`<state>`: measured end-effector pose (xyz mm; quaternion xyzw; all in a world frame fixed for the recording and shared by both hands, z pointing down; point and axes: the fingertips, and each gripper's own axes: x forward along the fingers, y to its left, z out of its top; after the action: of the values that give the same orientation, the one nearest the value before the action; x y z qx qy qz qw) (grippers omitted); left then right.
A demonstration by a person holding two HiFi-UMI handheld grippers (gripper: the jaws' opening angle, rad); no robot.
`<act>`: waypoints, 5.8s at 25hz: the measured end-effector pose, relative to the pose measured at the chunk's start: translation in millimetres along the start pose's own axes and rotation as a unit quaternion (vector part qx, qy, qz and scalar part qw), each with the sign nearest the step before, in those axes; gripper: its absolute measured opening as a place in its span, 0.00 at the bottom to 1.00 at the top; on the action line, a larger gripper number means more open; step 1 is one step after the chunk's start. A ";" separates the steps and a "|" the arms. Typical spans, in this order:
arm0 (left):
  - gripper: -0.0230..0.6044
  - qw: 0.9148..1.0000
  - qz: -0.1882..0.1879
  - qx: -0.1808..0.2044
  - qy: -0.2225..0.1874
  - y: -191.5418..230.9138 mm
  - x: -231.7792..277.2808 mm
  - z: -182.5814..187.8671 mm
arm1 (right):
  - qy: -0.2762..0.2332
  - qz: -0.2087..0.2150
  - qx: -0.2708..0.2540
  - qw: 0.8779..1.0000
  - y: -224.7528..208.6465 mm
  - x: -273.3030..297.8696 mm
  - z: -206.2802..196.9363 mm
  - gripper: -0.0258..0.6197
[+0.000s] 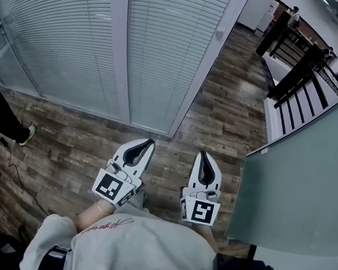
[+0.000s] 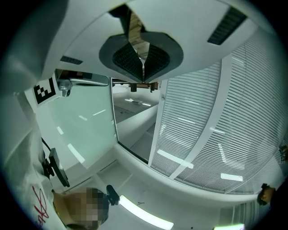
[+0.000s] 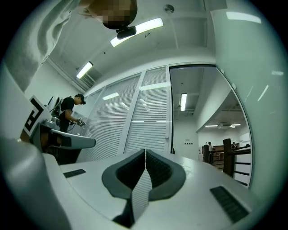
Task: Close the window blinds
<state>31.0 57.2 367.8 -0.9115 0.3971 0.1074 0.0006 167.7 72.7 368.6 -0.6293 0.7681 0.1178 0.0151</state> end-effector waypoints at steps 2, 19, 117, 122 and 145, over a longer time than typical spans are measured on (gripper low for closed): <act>0.07 1.000 0.006 -0.002 -0.001 9.2 2.6 1.7 | 0.002 0.002 -0.001 1.000 -0.8 9.9 -2.2 0.07; 0.07 1.000 -0.019 0.011 0.000 122.7 123.7 -4.9 | 0.036 -0.001 -0.161 0.986 -49.5 191.8 -26.9 0.07; 0.07 0.999 -0.045 -0.005 0.011 202.4 177.7 -21.4 | -0.019 -0.138 0.123 0.983 -170.0 437.8 17.6 0.25; 0.07 0.999 -0.041 -0.004 0.008 203.4 176.8 -18.1 | -0.030 -0.145 0.177 0.973 -173.1 437.7 16.5 0.25; 0.07 0.997 -0.069 -0.011 0.012 193.6 181.3 -20.4 | 0.119 -0.025 -0.654 0.747 -147.6 440.9 12.9 0.26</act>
<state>14.8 -208.3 368.5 -0.9380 0.3317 0.1007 -0.0070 217.8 -376.0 256.5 -0.5129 0.4826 0.5153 -0.4884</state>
